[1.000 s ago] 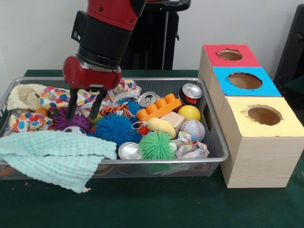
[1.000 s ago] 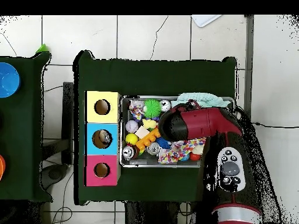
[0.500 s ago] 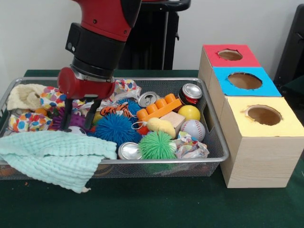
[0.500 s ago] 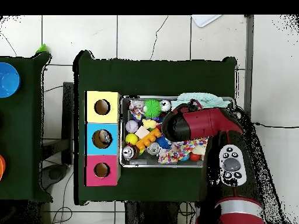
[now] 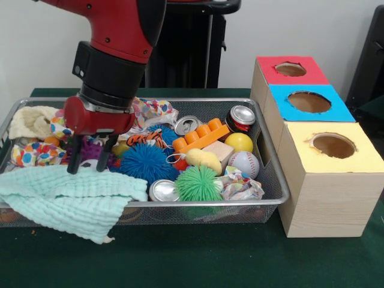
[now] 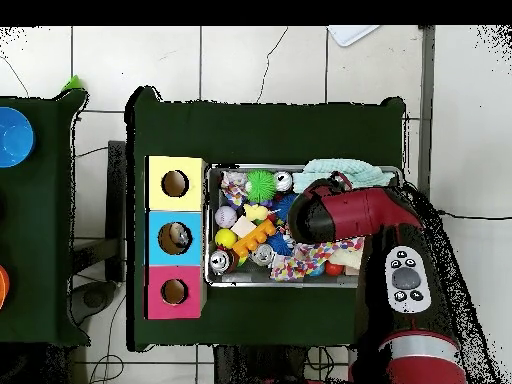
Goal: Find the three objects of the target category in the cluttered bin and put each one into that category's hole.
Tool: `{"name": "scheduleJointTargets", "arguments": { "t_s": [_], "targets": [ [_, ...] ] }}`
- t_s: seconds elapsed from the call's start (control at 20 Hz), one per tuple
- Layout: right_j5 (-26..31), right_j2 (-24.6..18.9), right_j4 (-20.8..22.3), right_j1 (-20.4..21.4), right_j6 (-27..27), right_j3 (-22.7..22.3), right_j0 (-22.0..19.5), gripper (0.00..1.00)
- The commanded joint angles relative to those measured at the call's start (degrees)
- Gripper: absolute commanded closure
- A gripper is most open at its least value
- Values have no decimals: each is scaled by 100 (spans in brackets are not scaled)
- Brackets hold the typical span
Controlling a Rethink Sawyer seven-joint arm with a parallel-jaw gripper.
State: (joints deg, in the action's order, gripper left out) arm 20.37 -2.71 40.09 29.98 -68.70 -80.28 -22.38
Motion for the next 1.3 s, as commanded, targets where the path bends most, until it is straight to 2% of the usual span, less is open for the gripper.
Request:
{"name": "scheduleJointTargets", "arguments": {
  "t_s": [0.05,0.4,0.9,1.3],
  "targets": [
    [-292,-490,454,-215,169,-23,-70,0],
    [-493,-487,503,-299,-25,26,-53,0],
    [-851,-425,642,-786,-57,295,-172,0],
    [-726,-613,533,-959,57,266,-537,0]
  ]
}}
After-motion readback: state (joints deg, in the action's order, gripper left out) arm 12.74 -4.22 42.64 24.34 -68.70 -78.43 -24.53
